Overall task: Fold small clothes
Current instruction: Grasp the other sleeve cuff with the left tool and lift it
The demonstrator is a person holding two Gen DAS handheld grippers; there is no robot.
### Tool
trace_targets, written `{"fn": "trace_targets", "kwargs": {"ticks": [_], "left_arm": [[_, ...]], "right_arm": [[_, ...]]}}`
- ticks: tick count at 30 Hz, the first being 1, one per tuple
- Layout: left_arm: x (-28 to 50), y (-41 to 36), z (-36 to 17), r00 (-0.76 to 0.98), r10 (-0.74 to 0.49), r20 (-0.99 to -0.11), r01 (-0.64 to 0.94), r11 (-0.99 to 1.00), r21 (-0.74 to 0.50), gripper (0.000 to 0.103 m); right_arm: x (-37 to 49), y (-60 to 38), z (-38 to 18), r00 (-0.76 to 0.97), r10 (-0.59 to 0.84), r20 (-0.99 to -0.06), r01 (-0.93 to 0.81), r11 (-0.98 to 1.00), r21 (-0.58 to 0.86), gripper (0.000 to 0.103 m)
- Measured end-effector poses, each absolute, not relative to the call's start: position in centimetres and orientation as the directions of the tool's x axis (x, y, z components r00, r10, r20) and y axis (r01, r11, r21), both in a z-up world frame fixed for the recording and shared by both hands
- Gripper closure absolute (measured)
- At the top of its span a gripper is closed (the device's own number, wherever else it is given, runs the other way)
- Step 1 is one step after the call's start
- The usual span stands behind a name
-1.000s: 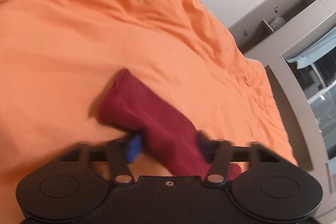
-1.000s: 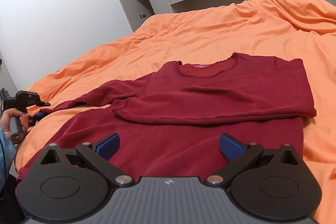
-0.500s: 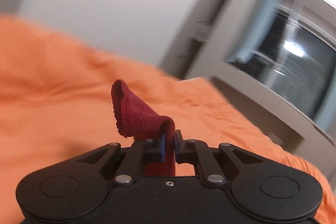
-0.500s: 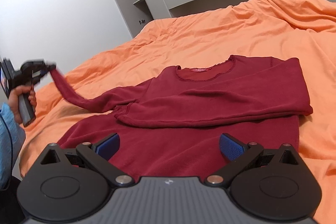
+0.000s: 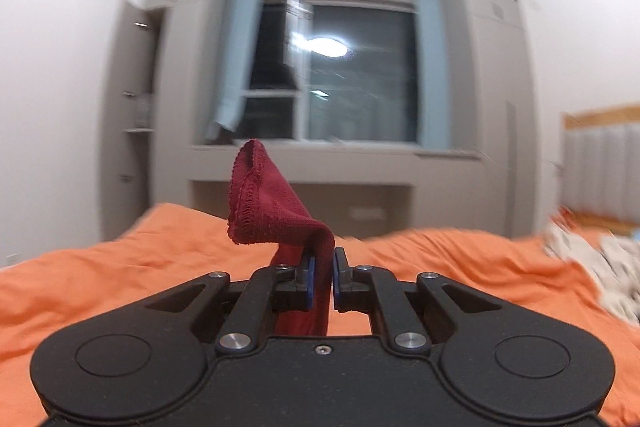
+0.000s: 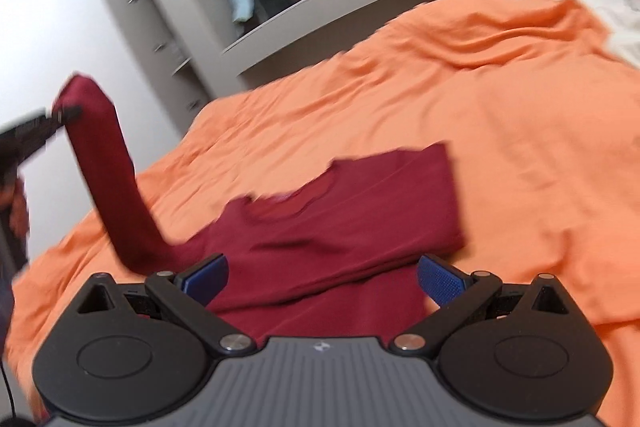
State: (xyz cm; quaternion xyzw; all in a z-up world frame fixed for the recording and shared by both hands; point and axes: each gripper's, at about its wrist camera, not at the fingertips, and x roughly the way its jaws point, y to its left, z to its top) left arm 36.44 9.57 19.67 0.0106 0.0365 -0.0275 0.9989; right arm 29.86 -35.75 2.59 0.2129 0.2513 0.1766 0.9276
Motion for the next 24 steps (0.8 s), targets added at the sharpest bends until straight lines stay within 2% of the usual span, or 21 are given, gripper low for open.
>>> {"fn": "trace_targets", "kwargs": {"ticks": [5,9,15,17,20,23,24], "left_arm": [[39.9,4.1,15.4,0.965,-0.179,-0.193,0.19,0.981,0.041,0.094],[40.5,1.0,10.0,0.921,-0.244,-0.303,0.267,0.963,0.036,0.094],[40.3,-3.3,2.5,0.831,-0.303,-0.466,0.359,0.933,0.034,0.094],[39.9,-4.6,0.8,0.801,-0.306,-0.514,0.383,0.922,0.049,0.09],[39.3,-5.4,-0.7,0.748,-0.316,-0.583,0.418,0.907,0.044,0.078],[38.9,-5.6,-0.8,0.707,-0.348,-0.616,0.45,0.893,0.012,0.059],[38.7,-5.5,-0.9,0.695,-0.359,-0.623,0.459,0.889,0.0,0.046]], "right_arm": [[30.5,-39.3,3.0,0.867,0.331,-0.372,-0.123,0.867,0.483,0.0],[31.1,-41.2,2.8,0.885,0.275,-0.376,-0.061,0.868,0.492,0.0],[31.9,-41.5,2.0,0.876,0.278,-0.394,-0.047,0.863,0.504,0.0],[31.9,-41.3,1.9,0.873,0.286,-0.396,-0.055,0.864,0.501,0.0],[31.7,-41.0,1.8,0.87,0.291,-0.398,-0.063,0.866,0.496,0.0],[31.5,-40.7,1.7,0.866,0.292,-0.406,-0.064,0.87,0.489,0.0],[31.6,-40.5,1.6,0.864,0.292,-0.41,-0.064,0.872,0.486,0.0]]}}
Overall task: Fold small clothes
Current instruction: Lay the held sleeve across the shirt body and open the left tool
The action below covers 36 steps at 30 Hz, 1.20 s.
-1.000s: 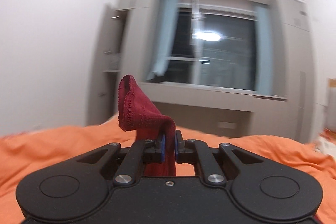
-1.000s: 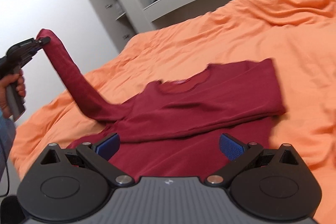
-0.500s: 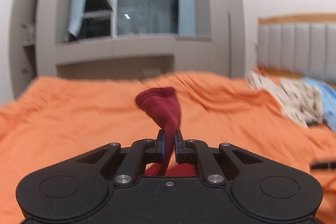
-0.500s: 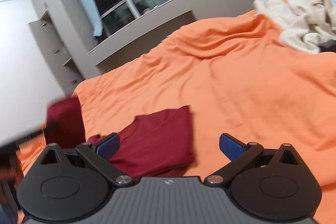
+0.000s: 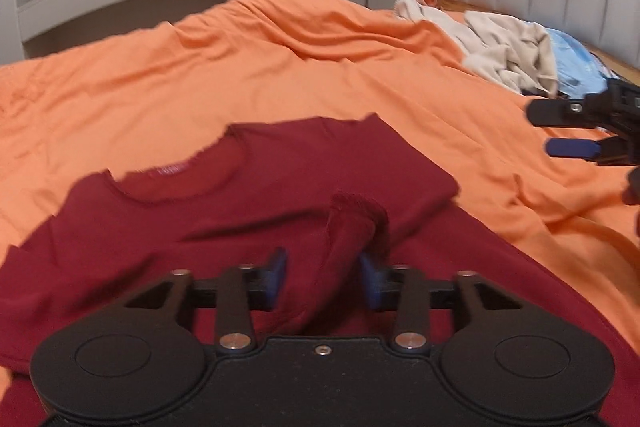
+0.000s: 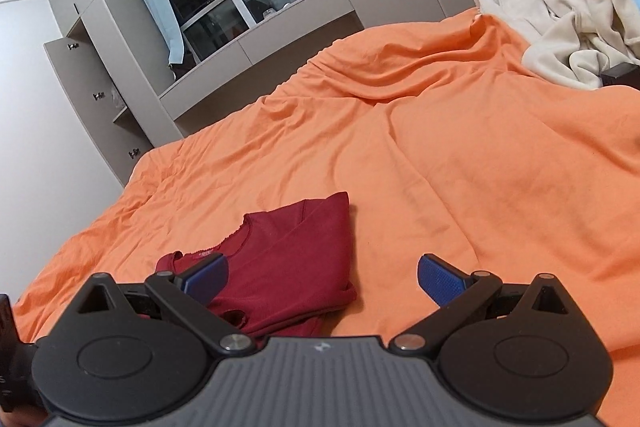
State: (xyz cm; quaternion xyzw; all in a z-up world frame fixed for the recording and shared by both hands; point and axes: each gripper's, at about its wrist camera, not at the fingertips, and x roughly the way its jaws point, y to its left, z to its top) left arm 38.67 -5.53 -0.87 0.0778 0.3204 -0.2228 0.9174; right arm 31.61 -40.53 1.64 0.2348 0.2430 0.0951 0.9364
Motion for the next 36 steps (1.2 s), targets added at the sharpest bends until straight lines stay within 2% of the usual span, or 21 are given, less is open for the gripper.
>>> {"fn": "trace_targets", "kwargs": {"ticks": [1,6,12,17,21,25,28,31,36], "left_arm": [[38.2,-5.2,-0.8,0.688,-0.368,-0.626,0.464,0.886,-0.01,0.036],[36.8,-3.9,-0.2,0.668,-0.372,-0.645,0.442,0.895,-0.058,0.019],[34.8,-0.7,1.2,0.699,-0.286,-0.655,0.262,0.955,-0.138,0.001],[33.0,3.6,2.6,0.752,-0.216,-0.623,0.146,0.976,-0.162,0.001],[32.2,7.8,4.6,0.82,-0.061,-0.569,0.023,0.997,-0.074,0.001],[32.4,11.8,5.1,0.822,0.13,-0.555,-0.094,0.991,0.092,0.001],[33.3,14.0,3.9,0.767,0.205,-0.608,-0.092,0.973,0.211,0.001],[33.9,14.9,2.6,0.739,0.265,-0.62,-0.081,0.948,0.308,0.001],[35.4,15.0,1.0,0.729,0.263,-0.631,-0.02,0.931,0.364,0.001]], "right_arm": [[31.7,-40.4,1.5,0.861,0.293,-0.416,-0.065,0.873,0.483,0.0],[31.8,-39.2,0.8,0.837,0.306,-0.454,-0.082,0.89,0.449,0.0],[31.9,-37.2,0.1,0.811,0.32,-0.489,-0.13,0.915,0.383,0.0],[31.6,-35.4,0.2,0.809,0.319,-0.494,-0.195,0.938,0.286,0.0],[31.5,-33.7,0.2,0.804,0.323,-0.499,-0.248,0.945,0.212,0.0],[31.8,-32.7,0.1,0.792,0.338,-0.508,-0.282,0.941,0.187,0.0],[32.3,-32.2,0.4,0.79,0.346,-0.507,-0.304,0.938,0.167,0.0],[33.2,-30.7,1.2,0.793,0.355,-0.494,-0.335,0.933,0.132,0.0],[33.9,-28.1,1.9,0.781,0.399,-0.481,-0.417,0.906,0.076,0.0]]}}
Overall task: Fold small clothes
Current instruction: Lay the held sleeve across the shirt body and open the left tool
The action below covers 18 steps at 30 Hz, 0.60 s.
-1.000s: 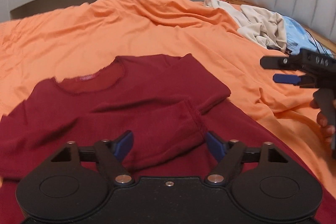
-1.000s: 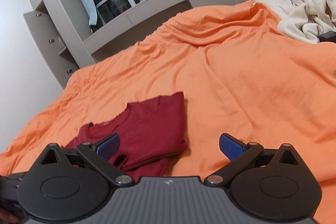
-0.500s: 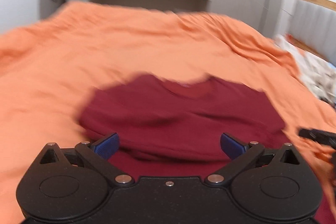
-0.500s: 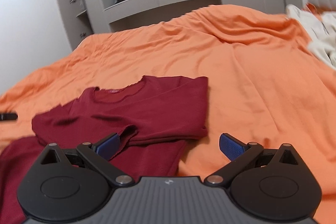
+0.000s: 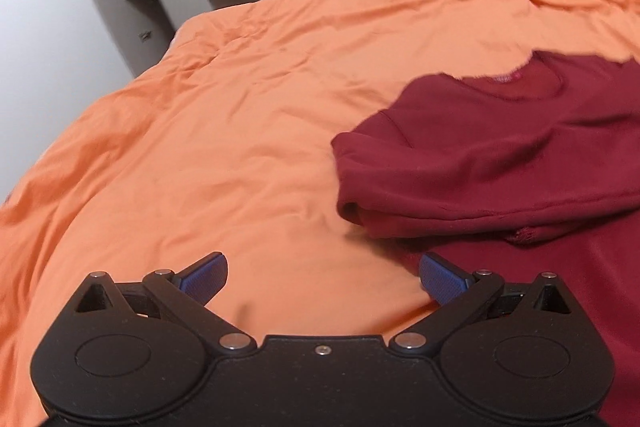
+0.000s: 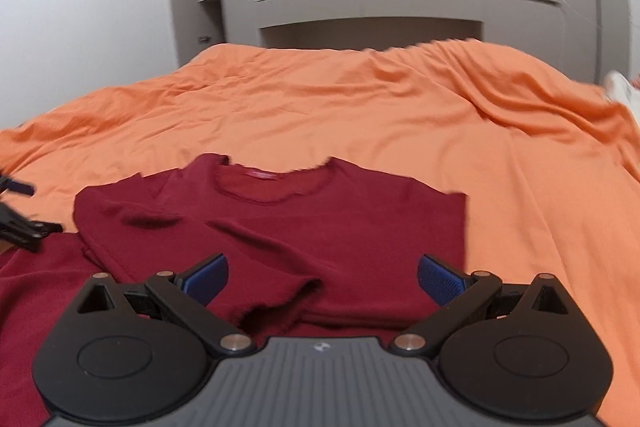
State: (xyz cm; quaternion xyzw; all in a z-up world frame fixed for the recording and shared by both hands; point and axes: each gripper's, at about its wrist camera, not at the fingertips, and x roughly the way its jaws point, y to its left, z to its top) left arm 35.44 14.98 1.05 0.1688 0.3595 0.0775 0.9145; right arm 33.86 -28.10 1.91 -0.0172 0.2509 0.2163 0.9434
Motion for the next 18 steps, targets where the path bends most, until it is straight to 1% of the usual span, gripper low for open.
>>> {"fn": "trace_targets", "kwargs": {"ticks": [3,7,9,12,16,18], "left_arm": [[37.2,14.6,-0.2,0.726,0.283,-0.627,0.016,0.904,0.427,0.001],[38.7,14.6,-1.1,0.727,0.258,-0.637,0.044,0.907,0.418,0.004],[39.4,15.2,-1.1,0.725,0.257,-0.639,0.017,0.921,0.39,0.007],[39.8,16.1,-0.9,0.73,0.278,-0.625,-0.043,0.93,0.364,0.008],[39.8,16.9,-0.7,0.725,0.321,-0.609,-0.127,0.932,0.339,0.008],[39.8,17.2,-0.7,0.726,0.319,-0.61,-0.144,0.937,0.319,0.008]], "right_arm": [[34.4,-27.2,1.5,0.76,0.423,-0.494,-0.446,0.892,0.077,0.0],[35.5,-26.0,0.5,0.739,0.426,-0.522,-0.47,0.881,0.053,0.0],[36.1,-25.2,-0.2,0.716,0.418,-0.559,-0.482,0.875,0.037,0.0],[36.5,-24.2,-2.0,0.688,0.369,-0.624,-0.474,0.881,-0.001,0.0],[36.2,-24.2,-2.5,0.689,0.371,-0.623,-0.474,0.881,0.002,0.0],[36.2,-24.3,-2.5,0.688,0.374,-0.622,-0.473,0.881,0.007,0.0]]}}
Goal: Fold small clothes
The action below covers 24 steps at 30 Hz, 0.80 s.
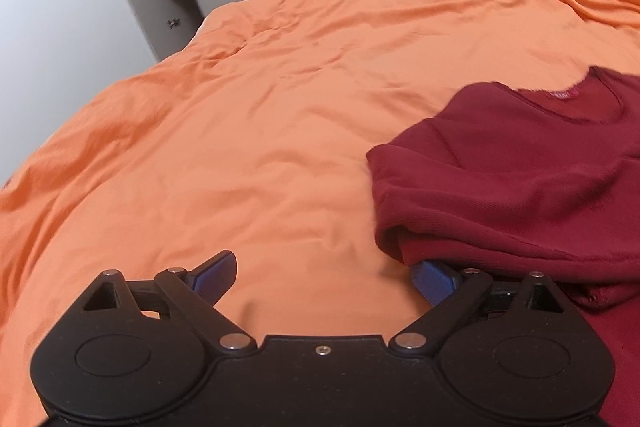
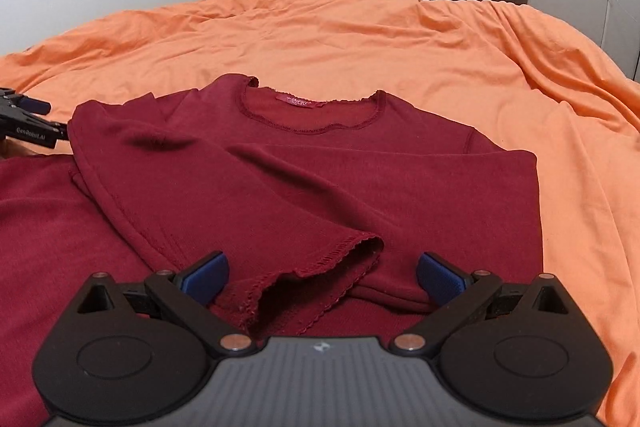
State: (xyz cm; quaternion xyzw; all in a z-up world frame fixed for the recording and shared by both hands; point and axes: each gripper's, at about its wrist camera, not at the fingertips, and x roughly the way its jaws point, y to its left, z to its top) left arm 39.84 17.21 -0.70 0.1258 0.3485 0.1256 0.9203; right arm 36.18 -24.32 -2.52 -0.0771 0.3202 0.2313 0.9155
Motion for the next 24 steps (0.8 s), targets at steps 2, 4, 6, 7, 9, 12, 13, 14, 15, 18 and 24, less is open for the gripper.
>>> {"fn": "trace_targets", "kwargs": {"ticks": [2,4,6,7,9,12,13,14,15,18,24], "left_arm": [[39.8,17.1,-0.8,0.728,0.306,-0.613,-0.127,0.94,0.318,0.008],[40.0,16.7,-1.2,0.726,0.296,-0.62,-0.098,0.938,0.333,0.009],[40.5,16.2,-1.5,0.725,0.294,-0.623,-0.07,0.931,0.357,0.011],[40.7,16.1,-1.6,0.726,0.293,-0.622,-0.061,0.928,0.367,0.012],[41.0,15.9,-1.6,0.732,0.299,-0.612,-0.062,0.924,0.377,0.013],[41.3,16.4,-1.3,0.737,0.316,-0.597,-0.108,0.928,0.358,0.013],[41.4,16.7,-1.2,0.734,0.323,-0.598,-0.13,0.93,0.343,0.013],[41.4,17.1,-1.1,0.728,0.329,-0.601,-0.154,0.933,0.325,0.013],[41.5,17.6,-1.1,0.722,0.332,-0.607,-0.174,0.936,0.305,0.013],[41.7,18.8,-1.2,0.695,0.328,-0.639,-0.228,0.944,0.237,0.013],[41.8,19.4,-1.6,0.65,0.345,-0.677,-0.277,0.937,0.211,0.011]], "right_arm": [[36.1,-24.4,-2.5,0.688,0.375,-0.621,-0.472,0.881,0.009,0.0],[36.1,-24.5,-2.5,0.689,0.376,-0.62,-0.472,0.881,0.01,0.0],[36.3,-24.5,-2.5,0.689,0.377,-0.619,-0.472,0.882,0.011,0.0],[36.3,-24.5,-2.5,0.689,0.377,-0.619,-0.472,0.882,0.011,0.0],[36.3,-24.4,-2.5,0.69,0.376,-0.619,-0.471,0.882,0.011,0.0],[36.3,-24.4,-2.5,0.689,0.376,-0.62,-0.472,0.882,0.01,0.0],[36.3,-24.4,-2.5,0.689,0.376,-0.62,-0.472,0.882,0.011,0.0],[36.3,-24.4,-2.5,0.689,0.376,-0.62,-0.472,0.882,0.011,0.0],[36.3,-24.5,-2.5,0.688,0.376,-0.621,-0.472,0.881,0.011,0.0],[36.3,-24.5,-2.5,0.685,0.377,-0.623,-0.473,0.881,0.013,0.0],[36.3,-24.4,-2.6,0.685,0.373,-0.626,-0.472,0.881,0.009,0.0]]}}
